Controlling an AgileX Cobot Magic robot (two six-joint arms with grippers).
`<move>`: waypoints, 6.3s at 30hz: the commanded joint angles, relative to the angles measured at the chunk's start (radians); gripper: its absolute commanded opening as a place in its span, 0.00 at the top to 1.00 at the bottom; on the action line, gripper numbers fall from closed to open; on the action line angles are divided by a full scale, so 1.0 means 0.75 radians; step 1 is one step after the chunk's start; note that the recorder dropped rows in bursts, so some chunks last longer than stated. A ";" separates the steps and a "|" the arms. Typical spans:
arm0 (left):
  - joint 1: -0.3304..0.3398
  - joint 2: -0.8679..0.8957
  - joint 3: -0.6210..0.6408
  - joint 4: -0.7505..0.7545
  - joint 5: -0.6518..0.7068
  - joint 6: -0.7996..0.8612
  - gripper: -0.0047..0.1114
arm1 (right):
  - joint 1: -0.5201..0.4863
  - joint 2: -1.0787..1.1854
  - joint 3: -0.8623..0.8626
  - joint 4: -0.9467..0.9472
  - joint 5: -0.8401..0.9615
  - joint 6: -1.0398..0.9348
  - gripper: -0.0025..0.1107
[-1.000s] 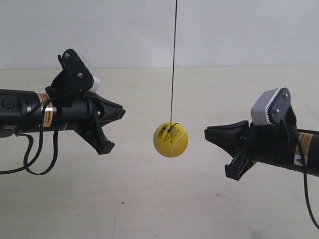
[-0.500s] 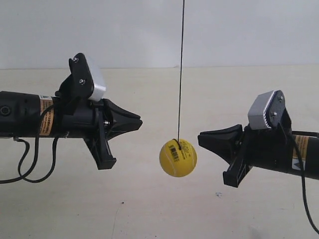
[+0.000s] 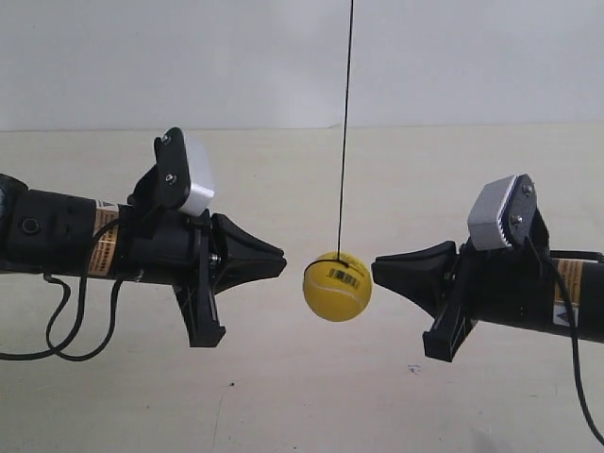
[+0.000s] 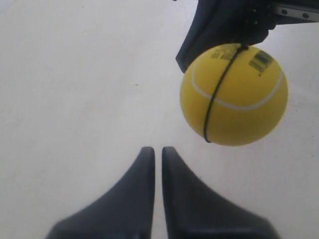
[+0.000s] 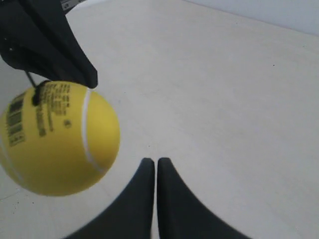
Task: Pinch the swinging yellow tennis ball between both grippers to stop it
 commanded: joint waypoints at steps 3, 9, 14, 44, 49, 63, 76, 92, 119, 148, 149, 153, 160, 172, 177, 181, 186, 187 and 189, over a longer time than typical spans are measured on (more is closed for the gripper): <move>-0.002 0.014 -0.017 0.003 -0.019 -0.012 0.92 | 0.002 -0.002 -0.003 -0.013 -0.005 0.009 0.98; -0.002 0.011 -0.017 0.003 -0.007 -0.012 0.92 | 0.002 -0.002 -0.003 0.000 -0.013 -0.007 0.98; -0.002 -0.045 -0.017 -0.013 0.018 -0.052 0.92 | 0.002 -0.025 -0.003 0.048 -0.123 -0.026 0.98; -0.002 -1.872 0.126 -0.233 0.865 -0.340 0.92 | 0.002 -1.644 0.084 0.876 0.920 -0.187 0.98; -0.002 -2.098 0.223 -0.233 0.909 -0.352 0.92 | 0.002 -2.007 0.162 0.876 0.939 -0.121 0.98; -0.002 -2.296 0.398 -0.233 0.922 -0.623 0.92 | 0.002 -2.283 0.168 0.870 1.177 0.160 0.98; -0.002 -2.296 0.427 -0.233 0.921 -0.659 0.92 | 0.002 -2.283 0.168 0.870 1.239 0.307 0.98; -0.002 -2.296 0.427 -0.233 0.918 -0.659 0.92 | 0.002 -2.283 0.168 0.870 1.254 0.305 0.98; -0.002 -2.296 0.427 -0.233 0.915 -0.659 0.92 | -0.072 -2.387 0.600 1.215 1.661 -0.394 0.98; -0.002 -2.296 0.427 -0.233 0.916 -0.659 0.92 | -0.145 -2.387 0.600 1.215 1.956 -0.385 0.98; -0.002 -2.296 0.427 -0.233 0.916 -0.659 0.92 | -0.145 -2.387 0.600 1.215 1.956 -0.385 0.98; -0.002 -2.296 0.427 -0.233 0.916 -0.659 0.92 | -0.145 -2.387 0.600 1.215 1.956 -0.385 0.98; -0.002 -2.296 0.427 -0.228 0.915 -0.659 0.92 | -0.145 -2.387 0.600 1.215 1.956 -0.385 0.98; 0.000 -2.296 0.657 -1.651 1.002 0.860 0.92 | -0.145 -2.387 0.600 1.215 1.956 -0.385 0.98; 0.218 -2.296 0.862 -1.705 0.908 0.863 0.92 | -0.145 -2.387 0.600 1.215 1.956 -0.385 0.98; 0.403 -2.296 0.934 -1.799 0.924 0.857 0.92 | -0.145 -2.387 0.600 1.215 1.956 -0.385 0.98; 0.517 -2.296 0.968 -1.824 0.924 0.857 0.92 | -0.145 -2.387 0.600 1.215 1.959 -0.385 0.98; 0.528 -2.296 0.968 -1.817 0.971 0.860 0.92 | -0.145 -2.387 0.600 1.215 1.973 -0.385 0.98; 0.544 -2.296 0.968 -1.778 1.101 0.876 0.92 | -0.145 -2.387 0.600 1.215 1.970 -0.385 0.98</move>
